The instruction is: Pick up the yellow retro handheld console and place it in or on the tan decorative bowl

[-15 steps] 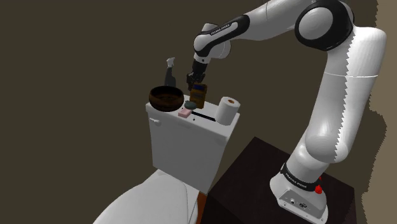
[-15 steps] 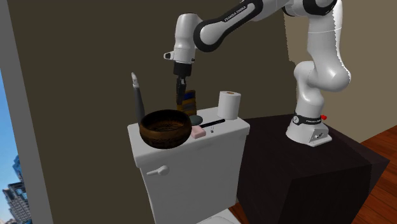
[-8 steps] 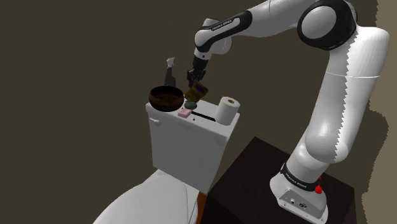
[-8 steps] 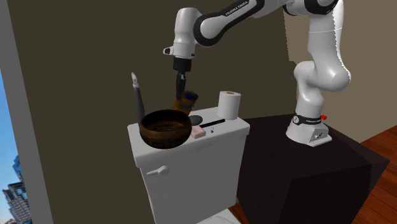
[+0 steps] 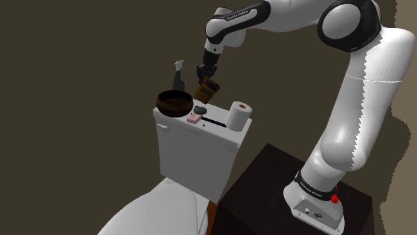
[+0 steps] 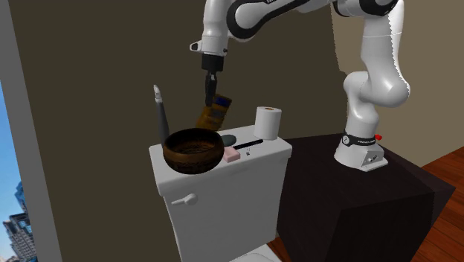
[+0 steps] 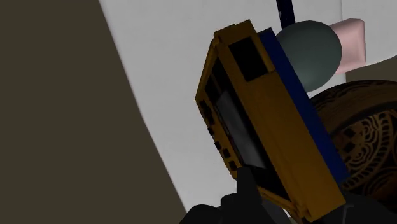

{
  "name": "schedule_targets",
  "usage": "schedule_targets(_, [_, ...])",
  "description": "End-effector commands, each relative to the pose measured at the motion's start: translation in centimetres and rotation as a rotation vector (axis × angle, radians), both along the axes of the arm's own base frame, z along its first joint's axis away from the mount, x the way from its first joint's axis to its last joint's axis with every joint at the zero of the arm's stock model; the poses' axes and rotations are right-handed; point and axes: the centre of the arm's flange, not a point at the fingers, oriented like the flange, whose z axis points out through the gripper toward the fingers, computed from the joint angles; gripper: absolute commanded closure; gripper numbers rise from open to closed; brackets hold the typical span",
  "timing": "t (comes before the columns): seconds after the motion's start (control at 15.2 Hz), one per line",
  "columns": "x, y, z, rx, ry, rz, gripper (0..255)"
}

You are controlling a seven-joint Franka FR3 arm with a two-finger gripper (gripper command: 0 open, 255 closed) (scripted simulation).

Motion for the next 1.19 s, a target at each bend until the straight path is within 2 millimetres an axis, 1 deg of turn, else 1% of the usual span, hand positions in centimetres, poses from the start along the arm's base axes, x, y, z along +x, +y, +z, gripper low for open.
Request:
schedule_targets(0.0, [-0.1, -0.1, 1.1, 0.0, 0.0, 0.0, 255])
schedule_targets(1.12, [-0.1, -0.1, 10.1, 0.0, 0.0, 0.0, 255])
